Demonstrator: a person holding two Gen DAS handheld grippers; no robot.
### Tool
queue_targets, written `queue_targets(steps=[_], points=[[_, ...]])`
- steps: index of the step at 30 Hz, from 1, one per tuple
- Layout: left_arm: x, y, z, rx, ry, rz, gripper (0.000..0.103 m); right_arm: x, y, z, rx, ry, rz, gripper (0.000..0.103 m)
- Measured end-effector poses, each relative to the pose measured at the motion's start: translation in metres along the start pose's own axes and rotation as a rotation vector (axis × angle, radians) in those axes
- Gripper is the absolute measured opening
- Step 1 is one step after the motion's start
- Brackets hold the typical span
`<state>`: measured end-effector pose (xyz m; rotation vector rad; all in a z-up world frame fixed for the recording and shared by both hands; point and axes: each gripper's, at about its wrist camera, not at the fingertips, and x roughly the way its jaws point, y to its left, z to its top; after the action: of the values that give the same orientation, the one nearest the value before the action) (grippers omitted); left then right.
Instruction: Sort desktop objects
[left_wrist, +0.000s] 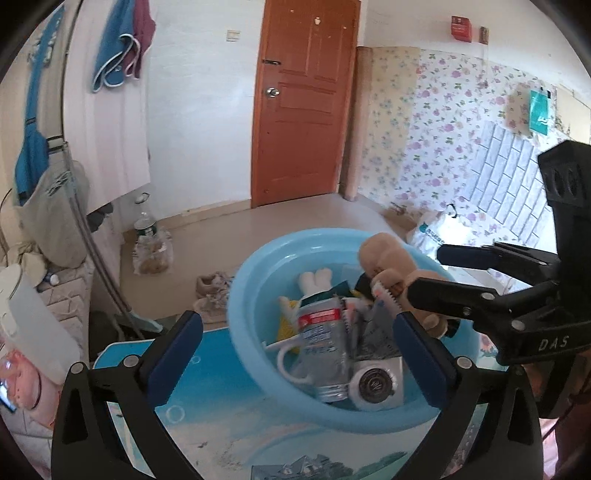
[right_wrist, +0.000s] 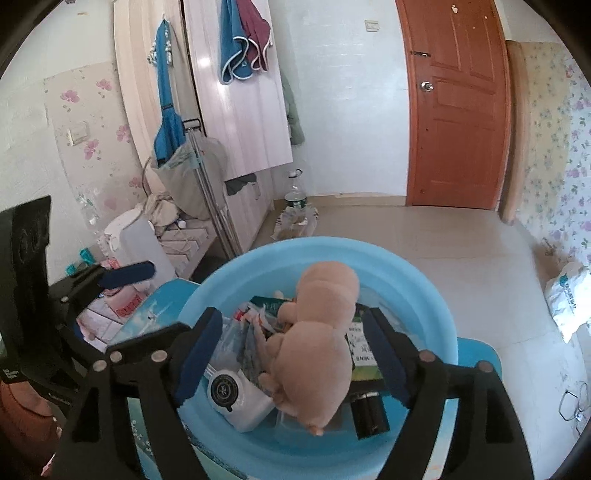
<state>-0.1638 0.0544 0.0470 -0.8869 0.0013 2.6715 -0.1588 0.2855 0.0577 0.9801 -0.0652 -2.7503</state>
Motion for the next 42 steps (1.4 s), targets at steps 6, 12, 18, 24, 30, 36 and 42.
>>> queue_targets(steps=[6,12,18,24,30,36,42], points=[[-0.016,0.007,-0.002,-0.012,-0.007,0.052,0.103,-0.013,0.005,-0.004,0.016,-0.051,-0.039,0.103],[-0.036,0.002,-0.001,0.022,-0.029,0.109,0.103,-0.029,0.016,-0.005,0.014,-0.093,-0.059,0.103],[-0.048,0.000,0.000,0.040,-0.039,0.126,0.103,-0.037,0.023,-0.006,0.037,-0.105,-0.065,0.103],[-0.055,-0.002,-0.001,0.048,-0.046,0.131,0.103,-0.043,0.030,-0.008,0.007,-0.141,-0.080,0.103],[-0.050,0.002,-0.005,0.031,-0.032,0.143,0.103,-0.037,0.031,-0.010,0.013,-0.115,-0.083,0.103],[-0.044,0.007,-0.010,0.014,-0.003,0.161,0.103,-0.032,0.026,-0.015,0.039,-0.084,-0.090,0.103],[-0.030,0.013,-0.014,-0.020,0.087,0.174,0.103,-0.019,0.020,-0.020,0.093,-0.009,-0.097,0.103]])
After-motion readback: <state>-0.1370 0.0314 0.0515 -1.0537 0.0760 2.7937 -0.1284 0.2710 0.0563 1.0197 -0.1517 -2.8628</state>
